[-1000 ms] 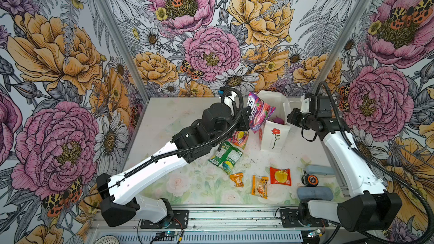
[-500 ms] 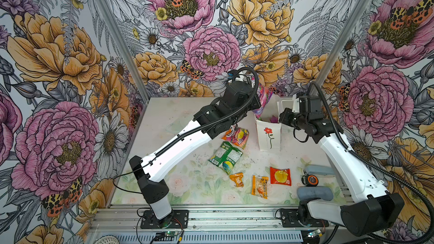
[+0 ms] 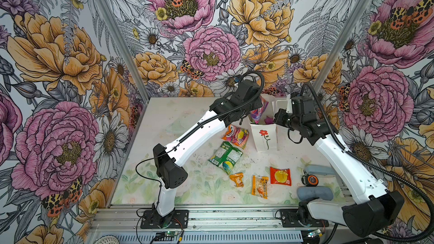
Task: Place the snacks into the paper bag
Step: 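Lower the Berries bag into the paper bag and open the left gripper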
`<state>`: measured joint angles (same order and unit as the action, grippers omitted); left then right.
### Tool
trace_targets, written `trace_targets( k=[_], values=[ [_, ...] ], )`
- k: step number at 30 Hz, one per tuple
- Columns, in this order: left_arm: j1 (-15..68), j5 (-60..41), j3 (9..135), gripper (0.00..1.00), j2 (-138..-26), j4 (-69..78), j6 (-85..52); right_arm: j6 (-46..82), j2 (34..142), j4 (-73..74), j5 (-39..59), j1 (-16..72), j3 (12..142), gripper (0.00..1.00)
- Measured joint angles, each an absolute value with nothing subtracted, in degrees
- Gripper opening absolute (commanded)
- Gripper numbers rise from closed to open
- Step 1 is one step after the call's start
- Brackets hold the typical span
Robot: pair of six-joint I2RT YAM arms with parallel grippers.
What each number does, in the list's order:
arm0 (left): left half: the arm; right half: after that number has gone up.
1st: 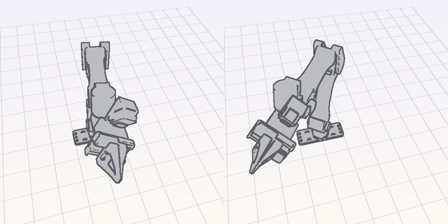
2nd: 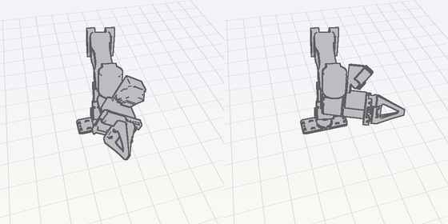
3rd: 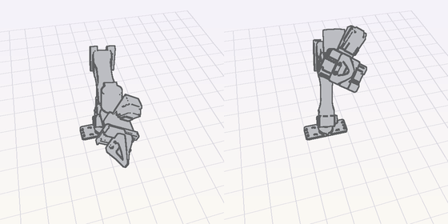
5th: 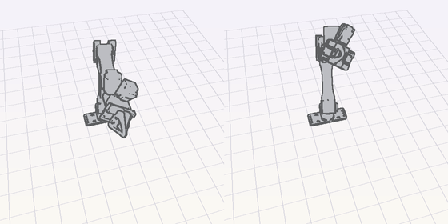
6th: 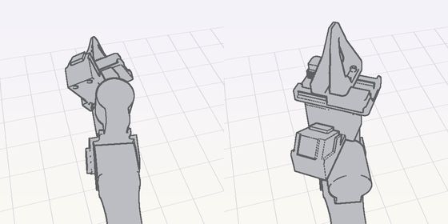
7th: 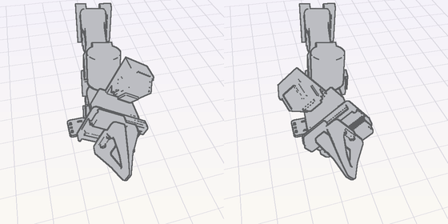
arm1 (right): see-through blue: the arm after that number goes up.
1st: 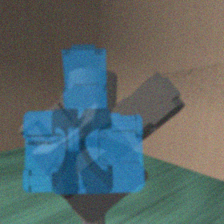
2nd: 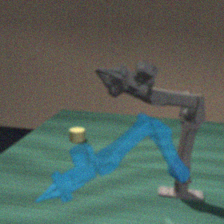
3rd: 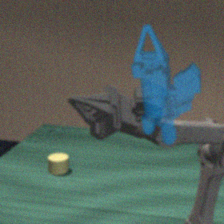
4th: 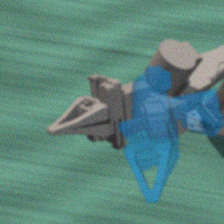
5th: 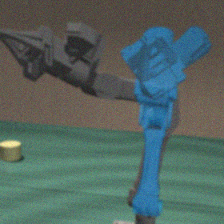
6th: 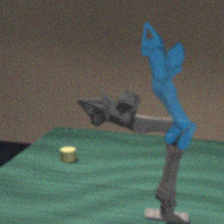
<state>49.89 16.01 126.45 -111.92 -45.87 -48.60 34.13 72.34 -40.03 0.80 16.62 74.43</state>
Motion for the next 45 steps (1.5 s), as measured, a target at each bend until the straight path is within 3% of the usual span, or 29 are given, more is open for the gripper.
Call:
trace_targets(
  k=[38,45],
  values=[
    [50.02,6.74,136.64,0.0,-126.13,-47.35,-52.58,35.16,72.95,-38.74,-4.95,22.61,74.3,0.0],
    [50.41,6.28,136.75,0.32,-126.15,-47.24,-52.18,35.16,72.95,-38.33,-5.87,22.7,74.08,0.0]
  ],
)
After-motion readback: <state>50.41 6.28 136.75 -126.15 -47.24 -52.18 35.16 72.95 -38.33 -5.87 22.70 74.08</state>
